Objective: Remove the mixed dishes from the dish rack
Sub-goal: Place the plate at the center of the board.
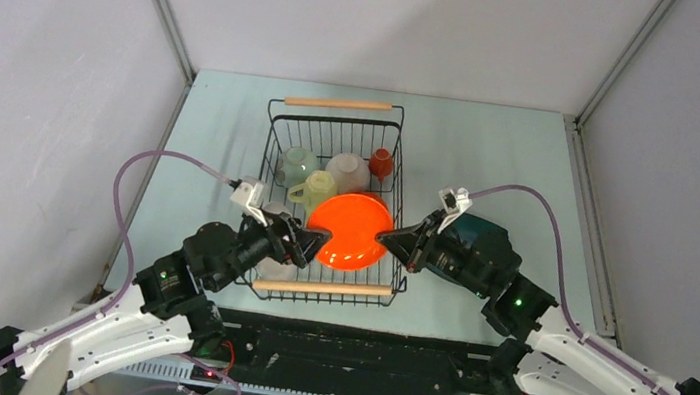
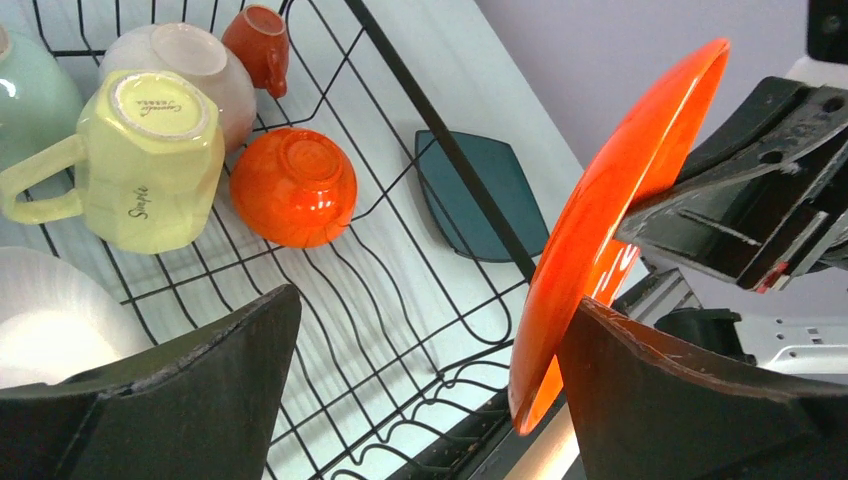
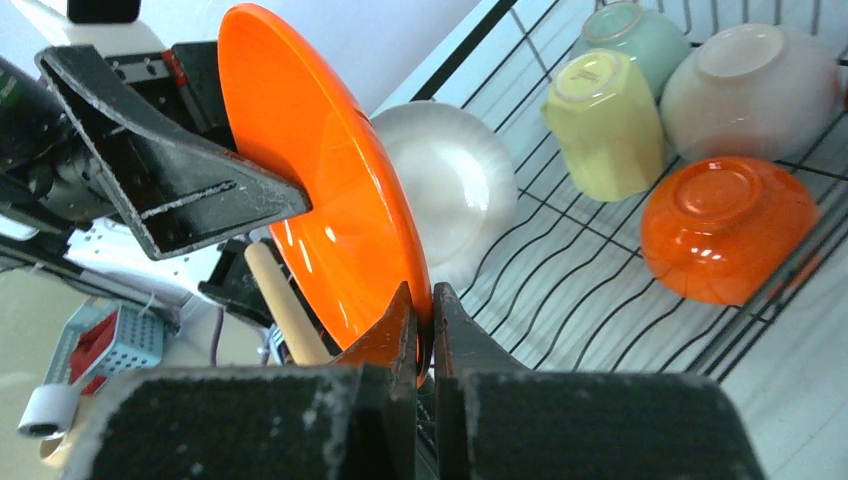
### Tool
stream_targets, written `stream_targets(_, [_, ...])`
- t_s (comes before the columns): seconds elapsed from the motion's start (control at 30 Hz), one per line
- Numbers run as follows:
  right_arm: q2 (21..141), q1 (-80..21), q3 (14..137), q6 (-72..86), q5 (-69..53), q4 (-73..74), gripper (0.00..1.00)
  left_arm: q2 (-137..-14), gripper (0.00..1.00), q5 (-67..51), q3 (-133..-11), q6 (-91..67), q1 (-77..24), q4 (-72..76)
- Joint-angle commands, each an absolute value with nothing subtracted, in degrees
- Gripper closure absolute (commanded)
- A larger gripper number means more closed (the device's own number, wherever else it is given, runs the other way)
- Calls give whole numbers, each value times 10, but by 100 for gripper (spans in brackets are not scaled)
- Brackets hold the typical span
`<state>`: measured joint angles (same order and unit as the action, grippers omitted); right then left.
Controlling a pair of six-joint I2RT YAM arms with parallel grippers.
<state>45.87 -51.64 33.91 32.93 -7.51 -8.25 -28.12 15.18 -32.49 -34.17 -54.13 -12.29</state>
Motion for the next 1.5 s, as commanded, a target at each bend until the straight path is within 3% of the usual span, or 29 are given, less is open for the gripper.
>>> stream_targets(0.0, [418, -519, 332, 343, -10, -129, 100, -278, 0, 178, -352, -335, -541, -150])
stream_targets(0.47, [281, -492, 330, 340, 215, 19, 100, -278, 0, 277, -364, -362, -541, -219])
stream_targets(0.73, [216, -414, 328, 443, 400, 188, 100, -310, 0, 379, -384, -406, -541, -290])
stream_targets(0.97, [183, -330, 328, 536, 479, 340, 100, -335, 0, 410, -407, -429, -542, -335])
stream_targets(1.23, [227, -210, 328, 594, 476, 428, 100, -332, 0, 444, -420, -448, -541, -368])
stream_targets(1.47, [317, -50, 324, 558, 339, 407, 100, -322, 0, 518, -447, -494, -541, -451])
